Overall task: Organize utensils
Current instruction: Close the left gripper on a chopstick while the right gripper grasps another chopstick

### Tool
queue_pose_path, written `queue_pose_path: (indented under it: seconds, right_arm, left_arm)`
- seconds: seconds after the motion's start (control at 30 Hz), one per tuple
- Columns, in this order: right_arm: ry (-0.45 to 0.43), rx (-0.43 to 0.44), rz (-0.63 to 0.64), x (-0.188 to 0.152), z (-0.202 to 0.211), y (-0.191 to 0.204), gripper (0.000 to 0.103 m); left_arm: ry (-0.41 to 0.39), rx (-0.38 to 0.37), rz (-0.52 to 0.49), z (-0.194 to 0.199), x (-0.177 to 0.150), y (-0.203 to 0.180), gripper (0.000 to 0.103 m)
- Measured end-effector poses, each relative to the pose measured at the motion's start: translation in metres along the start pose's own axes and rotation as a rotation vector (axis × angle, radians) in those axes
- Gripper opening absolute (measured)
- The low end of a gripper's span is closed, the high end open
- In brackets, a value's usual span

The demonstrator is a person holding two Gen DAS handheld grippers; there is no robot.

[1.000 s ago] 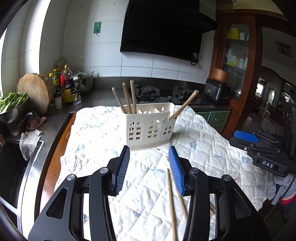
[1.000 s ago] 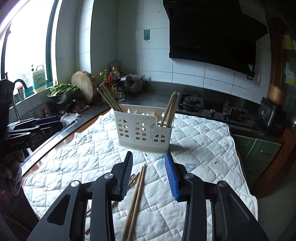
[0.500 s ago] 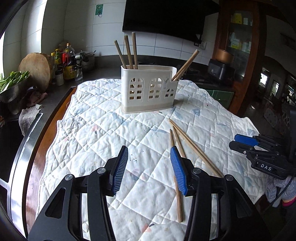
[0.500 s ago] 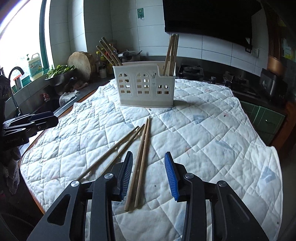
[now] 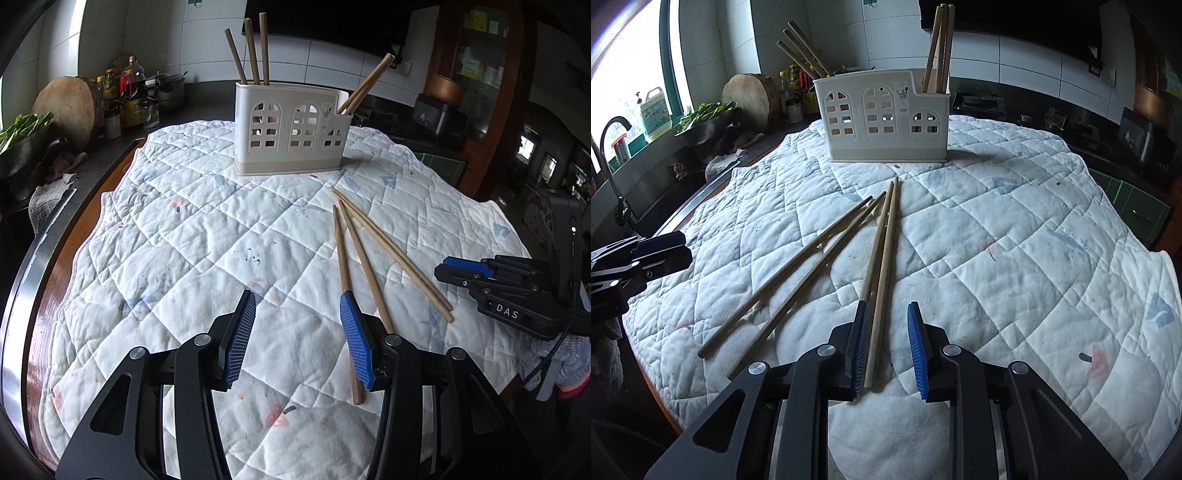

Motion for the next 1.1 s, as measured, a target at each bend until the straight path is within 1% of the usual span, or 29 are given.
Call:
queue_pose_path:
  seconds: [0.2, 0.53, 0.7, 0.73, 0.8, 0.87, 0.93, 1.03, 1.1]
  right_arm:
    - [0.03, 0.006, -0.003, -0.007, -0.009, 0.002, 0.015]
    - [0.039, 0.015, 0.01, -0.01, -0.012, 0.008, 0.013]
    - [0.045, 0.004, 0.022, -0.014, -0.014, 0.009, 0.01]
    - [0.046, 0.003, 0.019, -0.014, -0.014, 0.008, 0.01]
    - [0.047, 0.003, 0.013, -0.014, -0.014, 0.006, 0.008]
    - [0.047, 0.002, 0.008, -0.015, -0.014, 0.005, 0.008]
    - [0.048, 0.002, 0.004, -0.015, -0.013, 0.004, 0.007]
    - [0.048, -0.001, 0.002, -0.016, -0.013, 0.004, 0.007]
    - [0.048, -0.001, 0.003, -0.016, -0.012, 0.004, 0.007]
  left_arm:
    - [0.026, -0.023, 0.014, -0.009, -0.013, -0.005, 0.048]
    - [0.067, -0.054, 0.001, -0.022, -0.025, -0.019, 0.048]
    - [0.087, -0.063, -0.007, -0.03, -0.032, -0.024, 0.047]
    - [0.089, -0.064, -0.006, -0.032, -0.033, -0.025, 0.042]
    - [0.095, -0.073, -0.001, -0.034, -0.034, -0.026, 0.036]
    - [0.095, -0.076, 0.0, -0.037, -0.033, -0.027, 0.032]
    - [0.097, -0.081, 0.0, -0.039, -0.033, -0.027, 0.024]
    - [0.103, -0.083, 0.0, -0.043, -0.033, -0.027, 0.02]
    - [0.109, -0.082, 0.002, -0.046, -0.034, -0.027, 0.019]
Point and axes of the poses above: each gripper's, at about its wrist camera, not at the fingertips, and z roughly against the way its jaws point, y to its left, x to its top, the point moved 8 cm from there along -z, roughly the way its jaws point, and after that the axes turned 15 degrees about -x, right-handed, at the moved point
